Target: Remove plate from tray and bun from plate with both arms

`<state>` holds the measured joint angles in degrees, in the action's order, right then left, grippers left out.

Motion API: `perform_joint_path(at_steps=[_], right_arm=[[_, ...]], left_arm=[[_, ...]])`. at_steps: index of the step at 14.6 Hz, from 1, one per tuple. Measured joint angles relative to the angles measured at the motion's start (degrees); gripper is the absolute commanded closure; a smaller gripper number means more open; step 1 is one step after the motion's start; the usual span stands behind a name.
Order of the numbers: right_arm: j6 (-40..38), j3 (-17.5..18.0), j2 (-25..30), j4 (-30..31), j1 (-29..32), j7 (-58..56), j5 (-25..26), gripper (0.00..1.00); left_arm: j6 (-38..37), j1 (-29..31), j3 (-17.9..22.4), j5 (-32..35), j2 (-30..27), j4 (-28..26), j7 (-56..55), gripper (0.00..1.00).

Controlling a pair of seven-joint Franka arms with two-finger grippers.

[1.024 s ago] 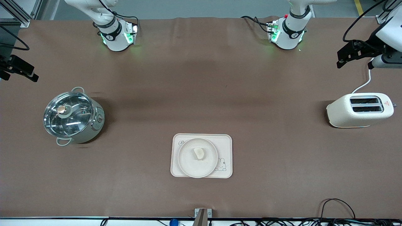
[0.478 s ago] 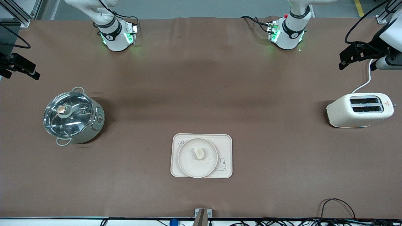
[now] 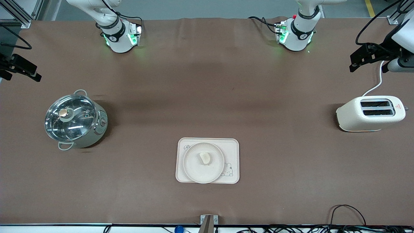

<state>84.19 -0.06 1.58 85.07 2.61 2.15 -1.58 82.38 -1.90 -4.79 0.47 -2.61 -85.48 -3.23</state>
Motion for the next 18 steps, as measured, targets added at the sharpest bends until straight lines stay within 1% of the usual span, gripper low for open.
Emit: perform_joint_path(at_steps=[8,18], right_arm=[[-0.01,0.12,0.22,0.00,0.00,0.00,0.00,0.00],[-0.03,0.01,0.25,0.16,0.02,0.02,0.00,0.00]], left_arm=[[0.00,-0.02,0.00,0.00,1.15,0.03,0.00,0.00],[0.00,-0.03,-0.01,0.00,1.19,0.30,0.00,0.00]])
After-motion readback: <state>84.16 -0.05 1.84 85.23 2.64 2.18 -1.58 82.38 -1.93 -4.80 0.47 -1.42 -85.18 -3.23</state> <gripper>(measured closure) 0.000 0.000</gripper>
